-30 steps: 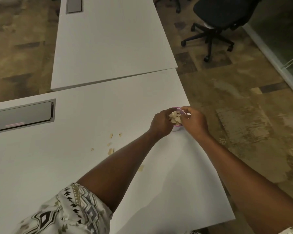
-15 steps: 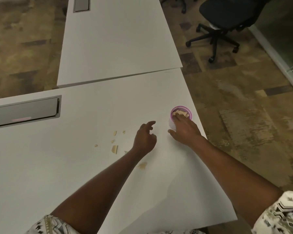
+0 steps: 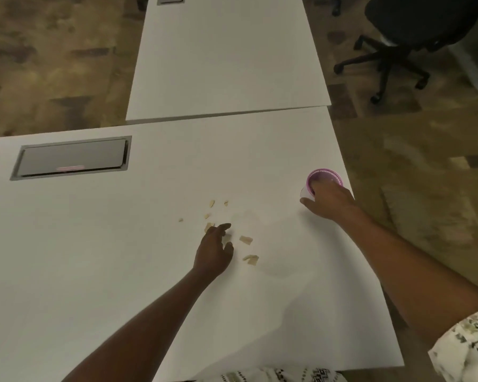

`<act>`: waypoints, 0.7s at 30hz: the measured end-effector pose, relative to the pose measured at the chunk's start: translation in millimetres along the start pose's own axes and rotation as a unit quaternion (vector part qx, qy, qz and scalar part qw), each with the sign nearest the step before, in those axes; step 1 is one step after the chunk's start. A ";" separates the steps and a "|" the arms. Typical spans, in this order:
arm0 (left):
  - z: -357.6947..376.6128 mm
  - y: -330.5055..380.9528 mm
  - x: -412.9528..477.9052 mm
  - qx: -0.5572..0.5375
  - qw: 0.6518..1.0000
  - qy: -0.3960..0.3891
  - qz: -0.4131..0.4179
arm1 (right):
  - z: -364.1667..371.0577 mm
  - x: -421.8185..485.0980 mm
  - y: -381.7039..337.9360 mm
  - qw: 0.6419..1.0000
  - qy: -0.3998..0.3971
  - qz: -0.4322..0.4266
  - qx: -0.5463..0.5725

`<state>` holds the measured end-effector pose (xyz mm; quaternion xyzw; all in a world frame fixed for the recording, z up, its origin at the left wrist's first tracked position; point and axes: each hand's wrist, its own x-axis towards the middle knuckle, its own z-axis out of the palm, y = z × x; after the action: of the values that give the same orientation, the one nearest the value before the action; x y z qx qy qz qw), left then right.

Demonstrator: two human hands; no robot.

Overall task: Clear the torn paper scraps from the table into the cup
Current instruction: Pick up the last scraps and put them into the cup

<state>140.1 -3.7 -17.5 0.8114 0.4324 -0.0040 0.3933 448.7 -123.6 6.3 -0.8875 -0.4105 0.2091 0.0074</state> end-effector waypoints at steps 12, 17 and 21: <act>-6.7 -33.8 -32.2 0.102 0.993 -0.021 0.048 | 8.5 -69.5 -74.9 0.973 0.131 -0.165 0.097; -5.7 -48.0 -41.1 0.198 0.975 -0.056 0.079 | 68.1 -109.9 -109.6 0.970 -0.080 -0.230 0.001; -10.4 -70.3 -45.3 0.201 0.969 -0.094 0.108 | 97.4 -120.5 -113.7 0.961 -0.121 -0.245 -0.055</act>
<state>58.8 -6.4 -39.2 0.9117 0.2939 -0.1248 0.2588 260.1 -151.8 -17.6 -0.7272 -0.6237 0.2837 -0.0398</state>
